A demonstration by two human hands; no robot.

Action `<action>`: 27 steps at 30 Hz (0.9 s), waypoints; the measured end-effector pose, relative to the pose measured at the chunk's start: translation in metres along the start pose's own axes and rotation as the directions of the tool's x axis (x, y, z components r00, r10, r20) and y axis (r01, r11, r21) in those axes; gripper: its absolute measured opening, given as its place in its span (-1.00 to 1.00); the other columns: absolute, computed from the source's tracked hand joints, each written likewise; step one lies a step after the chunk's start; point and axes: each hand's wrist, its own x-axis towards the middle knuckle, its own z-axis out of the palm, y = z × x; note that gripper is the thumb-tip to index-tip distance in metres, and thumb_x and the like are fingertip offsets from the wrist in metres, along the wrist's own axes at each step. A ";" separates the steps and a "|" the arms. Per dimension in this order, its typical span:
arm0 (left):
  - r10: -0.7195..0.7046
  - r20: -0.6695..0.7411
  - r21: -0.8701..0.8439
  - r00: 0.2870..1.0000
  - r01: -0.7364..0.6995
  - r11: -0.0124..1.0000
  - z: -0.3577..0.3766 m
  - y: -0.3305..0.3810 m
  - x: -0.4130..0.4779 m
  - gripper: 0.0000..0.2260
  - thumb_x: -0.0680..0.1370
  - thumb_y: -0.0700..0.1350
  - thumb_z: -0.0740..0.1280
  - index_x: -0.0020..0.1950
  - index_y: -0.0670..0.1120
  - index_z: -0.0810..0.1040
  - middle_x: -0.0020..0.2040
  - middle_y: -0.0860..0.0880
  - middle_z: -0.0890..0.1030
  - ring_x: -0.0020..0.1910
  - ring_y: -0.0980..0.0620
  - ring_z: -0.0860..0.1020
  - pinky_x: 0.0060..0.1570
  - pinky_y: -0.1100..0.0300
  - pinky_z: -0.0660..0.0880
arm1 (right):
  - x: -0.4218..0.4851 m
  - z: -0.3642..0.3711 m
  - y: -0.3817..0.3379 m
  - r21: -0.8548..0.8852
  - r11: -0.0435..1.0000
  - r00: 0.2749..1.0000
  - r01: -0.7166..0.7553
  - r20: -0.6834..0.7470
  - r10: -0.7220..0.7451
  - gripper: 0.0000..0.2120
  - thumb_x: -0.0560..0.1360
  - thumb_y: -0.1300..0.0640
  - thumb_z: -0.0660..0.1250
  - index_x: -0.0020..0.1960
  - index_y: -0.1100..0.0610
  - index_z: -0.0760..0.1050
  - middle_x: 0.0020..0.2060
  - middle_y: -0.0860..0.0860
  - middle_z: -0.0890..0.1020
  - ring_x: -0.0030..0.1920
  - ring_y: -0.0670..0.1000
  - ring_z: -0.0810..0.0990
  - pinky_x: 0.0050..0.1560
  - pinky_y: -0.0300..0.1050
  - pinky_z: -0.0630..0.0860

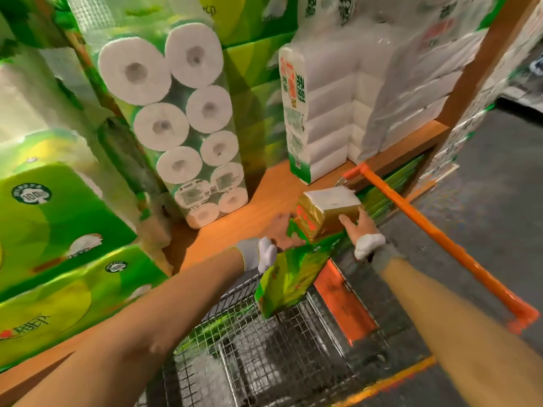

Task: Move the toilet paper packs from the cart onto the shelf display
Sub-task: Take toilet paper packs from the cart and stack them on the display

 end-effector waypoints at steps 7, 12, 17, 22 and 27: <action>0.130 -0.022 0.316 0.991 -0.116 0.942 0.008 0.026 0.042 -0.35 0.47 0.01 0.37 0.50 0.03 0.18 0.56 -0.08 0.01 0.48 -0.24 0.03 0.42 -0.03 0.12 | 0.034 -0.010 -0.004 0.140 0.985 0.994 -0.106 -0.011 0.109 -0.29 0.53 -0.10 0.24 0.52 0.15 0.00 0.48 0.19 0.20 0.44 0.27 0.23 0.40 0.22 0.25; 0.196 -0.026 0.538 0.980 -0.152 0.829 0.012 0.022 0.049 -0.44 0.49 0.09 0.29 0.46 0.07 0.22 0.53 -0.01 0.10 0.47 -0.20 0.08 0.38 -0.07 0.15 | 0.044 -0.004 -0.003 0.164 0.976 0.990 -0.140 0.037 0.136 -0.33 0.56 -0.05 0.21 0.52 0.17 -0.01 0.49 0.16 0.19 0.46 0.23 0.21 0.42 0.10 0.23; 0.240 -0.019 0.592 0.971 -0.183 0.785 0.002 0.008 0.046 -0.47 0.46 0.15 0.30 0.37 0.00 0.33 0.46 -0.11 0.19 0.44 -0.20 0.11 0.35 -0.15 0.19 | 0.043 0.005 -0.004 0.185 0.970 0.987 -0.156 0.061 0.147 -0.29 0.56 -0.09 0.20 0.53 0.15 -0.06 0.52 0.13 0.12 0.48 0.22 0.15 0.44 0.12 0.17; 0.211 -0.008 0.402 0.978 -0.190 0.896 -0.006 -0.024 0.029 -0.44 0.40 0.15 0.41 0.19 -0.21 0.36 0.40 -0.27 0.20 0.40 -0.27 0.17 0.32 -0.12 0.25 | 0.029 0.023 -0.012 0.172 0.971 0.980 -0.169 0.137 0.146 -0.44 0.58 -0.08 0.18 0.45 0.23 0.20 0.41 0.18 0.32 0.36 0.27 0.33 0.34 0.12 0.29; 0.012 0.021 0.313 1.000 -0.018 0.949 -0.025 -0.041 0.004 -0.17 0.29 0.16 0.51 0.39 -0.06 0.16 0.33 -0.16 0.29 0.28 -0.24 0.33 0.22 -0.13 0.34 | 0.005 0.045 -0.026 0.265 0.947 0.960 -0.180 0.258 0.111 -0.37 0.52 -0.12 0.25 0.46 0.15 0.19 0.46 0.14 0.26 0.39 0.25 0.30 0.36 0.22 0.31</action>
